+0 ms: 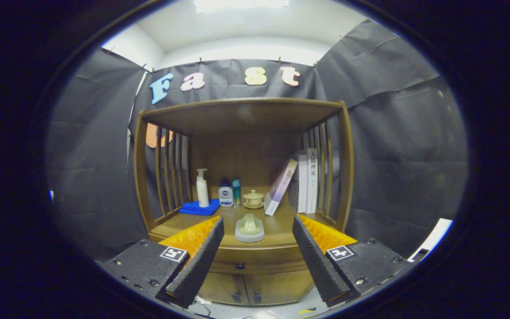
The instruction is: Pull open the drawer, take out the items inside it, and place them on the countertop above the cabinet.
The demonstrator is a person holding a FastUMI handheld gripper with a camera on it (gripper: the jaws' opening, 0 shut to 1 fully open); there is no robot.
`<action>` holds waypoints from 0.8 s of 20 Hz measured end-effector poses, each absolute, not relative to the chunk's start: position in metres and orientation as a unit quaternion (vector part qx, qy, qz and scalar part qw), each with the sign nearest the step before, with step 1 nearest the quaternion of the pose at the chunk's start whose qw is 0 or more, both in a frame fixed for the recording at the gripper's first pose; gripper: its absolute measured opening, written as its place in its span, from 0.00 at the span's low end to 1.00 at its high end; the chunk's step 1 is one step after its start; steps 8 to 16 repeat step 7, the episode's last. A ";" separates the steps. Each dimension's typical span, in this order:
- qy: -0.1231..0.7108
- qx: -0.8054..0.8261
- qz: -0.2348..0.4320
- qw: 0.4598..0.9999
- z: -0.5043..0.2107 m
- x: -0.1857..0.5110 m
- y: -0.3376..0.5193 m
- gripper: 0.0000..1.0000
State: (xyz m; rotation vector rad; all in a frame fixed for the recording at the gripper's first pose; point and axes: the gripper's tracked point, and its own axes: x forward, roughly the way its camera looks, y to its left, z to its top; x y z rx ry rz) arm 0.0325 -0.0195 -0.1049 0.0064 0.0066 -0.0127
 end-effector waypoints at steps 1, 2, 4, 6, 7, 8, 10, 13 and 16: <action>-0.003 0.001 -0.005 1.000 -0.100 0.026 -0.020 1.00; -0.006 -0.001 -0.004 1.000 -0.095 0.022 -0.018 1.00; -0.012 -0.004 0.001 1.000 -0.092 0.012 -0.015 1.00; -0.016 -0.001 0.001 1.000 -0.092 0.005 -0.016 1.00; -0.015 0.001 0.003 1.000 -0.094 0.003 -0.016 1.00; -0.015 0.001 0.003 1.000 -0.094 0.003 -0.016 1.00; -0.015 0.001 0.003 1.000 -0.094 0.003 -0.016 1.00; -0.015 0.001 0.003 1.000 -0.094 0.003 -0.016 1.00; -0.015 0.001 0.003 1.000 -0.094 0.003 -0.016 1.00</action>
